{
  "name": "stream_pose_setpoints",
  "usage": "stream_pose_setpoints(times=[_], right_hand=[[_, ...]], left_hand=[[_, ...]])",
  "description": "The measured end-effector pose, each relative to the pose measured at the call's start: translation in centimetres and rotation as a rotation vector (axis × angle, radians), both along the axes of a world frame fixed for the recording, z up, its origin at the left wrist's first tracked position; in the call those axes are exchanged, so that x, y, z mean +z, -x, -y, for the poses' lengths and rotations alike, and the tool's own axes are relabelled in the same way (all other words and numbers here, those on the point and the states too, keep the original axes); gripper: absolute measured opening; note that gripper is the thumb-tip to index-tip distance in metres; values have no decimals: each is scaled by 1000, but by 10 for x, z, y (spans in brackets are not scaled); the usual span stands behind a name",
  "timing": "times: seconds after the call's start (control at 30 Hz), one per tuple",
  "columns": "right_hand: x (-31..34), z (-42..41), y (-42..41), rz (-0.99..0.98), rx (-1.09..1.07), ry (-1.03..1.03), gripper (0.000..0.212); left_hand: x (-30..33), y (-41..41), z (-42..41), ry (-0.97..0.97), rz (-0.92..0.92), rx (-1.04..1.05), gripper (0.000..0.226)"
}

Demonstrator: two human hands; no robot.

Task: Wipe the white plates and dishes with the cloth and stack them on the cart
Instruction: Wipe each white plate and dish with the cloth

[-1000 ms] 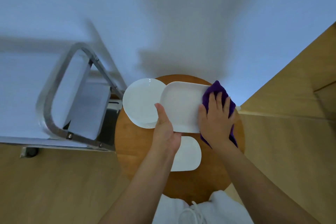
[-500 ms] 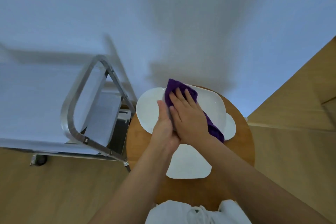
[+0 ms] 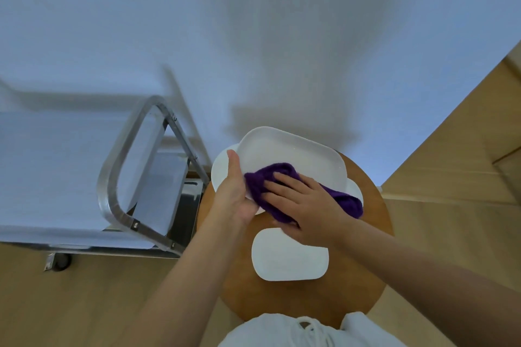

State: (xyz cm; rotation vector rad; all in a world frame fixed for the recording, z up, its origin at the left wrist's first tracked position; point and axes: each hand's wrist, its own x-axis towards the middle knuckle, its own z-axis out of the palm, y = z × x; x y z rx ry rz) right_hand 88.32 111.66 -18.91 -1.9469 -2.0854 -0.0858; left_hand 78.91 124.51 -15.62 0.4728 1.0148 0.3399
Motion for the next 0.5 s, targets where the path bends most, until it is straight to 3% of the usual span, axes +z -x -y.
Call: stream_pose_setpoints(times=[0.1,0.27,0.43,0.5], right_hand=[[-14,15,-12,127,-51,2,63],[-26,23,-13,175,-56,-47,73],[-22,37,-12,240,125,-80,54],[-16,34,-3,198,89,-127,44]], left_hand=[[-1,-6,-10,-124,-9,-37,71],[1,-8,-26,-250,-124,-103,62],[12,-1,-42,-377,-284,-363,68],[15,-1,-46,-329,-217,-301,68]])
